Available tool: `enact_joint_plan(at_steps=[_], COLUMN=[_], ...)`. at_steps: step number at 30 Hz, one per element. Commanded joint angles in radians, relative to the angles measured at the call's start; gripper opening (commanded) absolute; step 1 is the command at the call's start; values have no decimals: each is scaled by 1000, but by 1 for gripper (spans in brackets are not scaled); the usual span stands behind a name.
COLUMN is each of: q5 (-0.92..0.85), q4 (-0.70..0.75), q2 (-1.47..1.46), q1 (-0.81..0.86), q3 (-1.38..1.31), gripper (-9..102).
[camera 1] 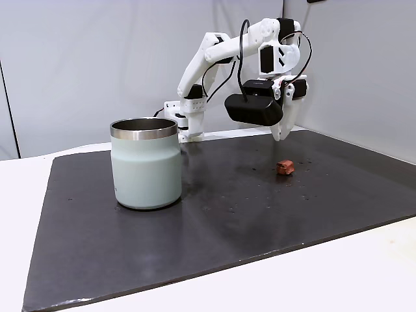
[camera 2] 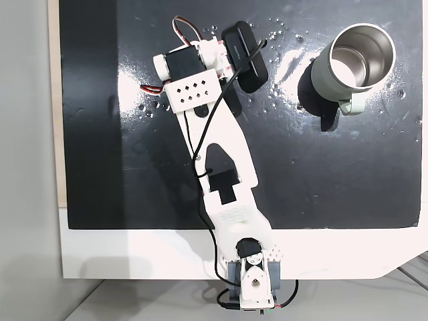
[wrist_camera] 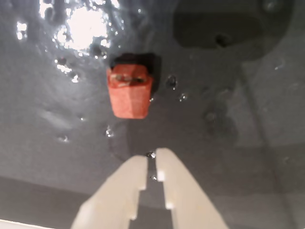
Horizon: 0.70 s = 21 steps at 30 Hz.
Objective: Grasp a cube and put it in the cup.
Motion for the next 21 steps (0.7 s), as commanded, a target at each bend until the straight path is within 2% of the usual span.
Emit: enact_joint_plan(at_steps=[1, 3, 5, 9, 21], q5=[-6, 15, 44, 52, 46], q4=[6, 5, 2, 2, 21], q2=[21, 18, 18, 5, -84], q1=[-11, -5, 9, 29, 35], q3=[-58, -60, -66, -69, -106], gripper=[0, 2, 11, 21, 26])
